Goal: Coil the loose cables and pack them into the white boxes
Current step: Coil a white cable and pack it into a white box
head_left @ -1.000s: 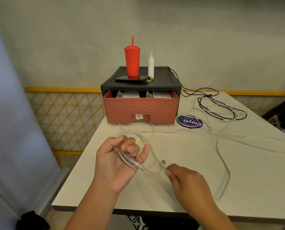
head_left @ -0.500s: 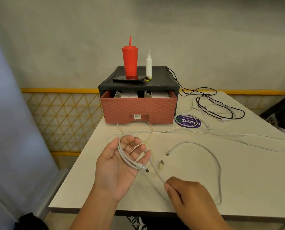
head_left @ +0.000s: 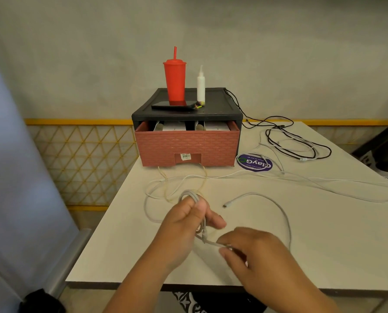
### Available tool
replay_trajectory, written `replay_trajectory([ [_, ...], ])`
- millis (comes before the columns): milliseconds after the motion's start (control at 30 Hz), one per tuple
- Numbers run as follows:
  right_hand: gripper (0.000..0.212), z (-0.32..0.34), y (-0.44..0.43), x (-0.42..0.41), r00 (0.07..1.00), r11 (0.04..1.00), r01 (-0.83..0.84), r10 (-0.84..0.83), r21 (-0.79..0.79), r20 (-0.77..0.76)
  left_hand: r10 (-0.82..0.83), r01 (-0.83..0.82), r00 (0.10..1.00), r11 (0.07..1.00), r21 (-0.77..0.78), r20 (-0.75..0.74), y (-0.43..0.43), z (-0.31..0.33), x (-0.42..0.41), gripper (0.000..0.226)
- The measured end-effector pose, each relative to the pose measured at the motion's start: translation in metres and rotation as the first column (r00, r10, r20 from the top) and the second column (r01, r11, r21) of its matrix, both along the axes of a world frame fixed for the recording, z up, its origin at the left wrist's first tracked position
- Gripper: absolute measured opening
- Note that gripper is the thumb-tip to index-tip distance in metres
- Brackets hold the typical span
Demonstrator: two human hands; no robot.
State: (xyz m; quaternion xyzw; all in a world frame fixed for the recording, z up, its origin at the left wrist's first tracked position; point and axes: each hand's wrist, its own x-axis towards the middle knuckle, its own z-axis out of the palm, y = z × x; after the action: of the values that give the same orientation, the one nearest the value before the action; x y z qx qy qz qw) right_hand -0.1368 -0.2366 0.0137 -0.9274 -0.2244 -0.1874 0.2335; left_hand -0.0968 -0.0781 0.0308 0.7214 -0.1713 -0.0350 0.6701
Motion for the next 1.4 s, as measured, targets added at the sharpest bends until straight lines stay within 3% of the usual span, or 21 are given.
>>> replay_trajectory([
  [100, 0.015, 0.015, -0.001, 0.005, 0.995, 0.994, -0.074, 0.069, 0.075, 0.067, -0.053, 0.052, 0.999, 0.992, 0.112, 0.002, -0.004, 0.006, -0.005, 0.032],
  [233, 0.009, 0.032, 0.000, 0.011, 0.982, 0.975, -0.144, 0.120, 0.168, 0.149, -0.203, 0.214, 0.972, 0.973, 0.086, -0.121, -0.004, 0.016, -0.009, 0.044],
  [400, 0.033, 0.045, 0.003, 0.019, 0.979, 0.932, -0.189, 0.154, 0.310, 0.134, -0.502, 0.421, 0.789, 0.862, -0.283, -0.355, 0.005, 0.026, -0.012, 0.055],
  [533, 0.037, 0.046, 0.005, 0.022, 0.944, 0.833, -0.258, 0.326, 0.489, -0.058, -0.659, 0.481, 0.695, 0.724, -0.495, -0.289, 0.013, 0.027, -0.008, 0.037],
  [633, 0.034, 0.042, 0.008, 0.025, 0.978, 0.821, -0.121, 0.196, 0.558, -0.076, -0.552, 0.360, 0.783, 0.778, -0.514, -0.288, 0.008, 0.031, -0.008, 0.028],
  [800, 0.028, 0.040, 0.019, 0.026, 0.992, 0.771, 0.038, 0.050, 0.635, -0.120, -0.192, 0.062, 0.932, 0.919, -0.388, -0.306, -0.005, 0.034, -0.011, 0.029],
  [933, 0.021, 0.038, 0.017, 0.028, 0.990, 0.735, 0.139, -0.129, 0.664, -0.065, 0.075, -0.081, 0.985, 0.996, -0.029, -0.158, -0.006, 0.026, -0.011, 0.012],
  [1100, 0.025, 0.036, 0.014, 0.028, 0.976, 0.783, 0.193, -0.217, 0.592, -0.032, 0.103, -0.099, 0.995, 0.977, 0.188, -0.013, -0.002, 0.022, -0.016, 0.025],
  [1200, 0.034, 0.039, 0.008, 0.029, 0.962, 0.770, 0.251, -0.265, 0.587, -0.063, 0.052, -0.128, 0.976, 0.924, 0.361, 0.213, 0.007, 0.022, -0.019, 0.028],
  [1233, 0.039, 0.039, 0.006, 0.031, 0.957, 0.766, 0.268, -0.284, 0.584, -0.067, 0.030, -0.184, 0.938, 0.887, 0.423, 0.345, 0.009, 0.020, -0.019, 0.026],
  [1300, 0.048, 0.041, 0.005, 0.032, 0.948, 0.773, 0.300, -0.304, 0.559, -0.088, -0.029, -0.375, 0.773, 0.784, 0.495, 0.633, 0.015, 0.017, -0.014, 0.022],
  [1333, 0.049, 0.043, 0.006, 0.032, 0.947, 0.773, 0.311, -0.299, 0.553, -0.115, -0.044, -0.461, 0.689, 0.743, 0.484, 0.724, 0.018, 0.014, -0.010, 0.022],
  [1400, 0.045, 0.046, 0.009, 0.029, 0.957, 0.749, 0.289, -0.232, 0.597, -0.172, 0.012, -0.553, 0.611, 0.722, 0.416, 0.792, 0.021, 0.009, -0.005, 0.030],
])
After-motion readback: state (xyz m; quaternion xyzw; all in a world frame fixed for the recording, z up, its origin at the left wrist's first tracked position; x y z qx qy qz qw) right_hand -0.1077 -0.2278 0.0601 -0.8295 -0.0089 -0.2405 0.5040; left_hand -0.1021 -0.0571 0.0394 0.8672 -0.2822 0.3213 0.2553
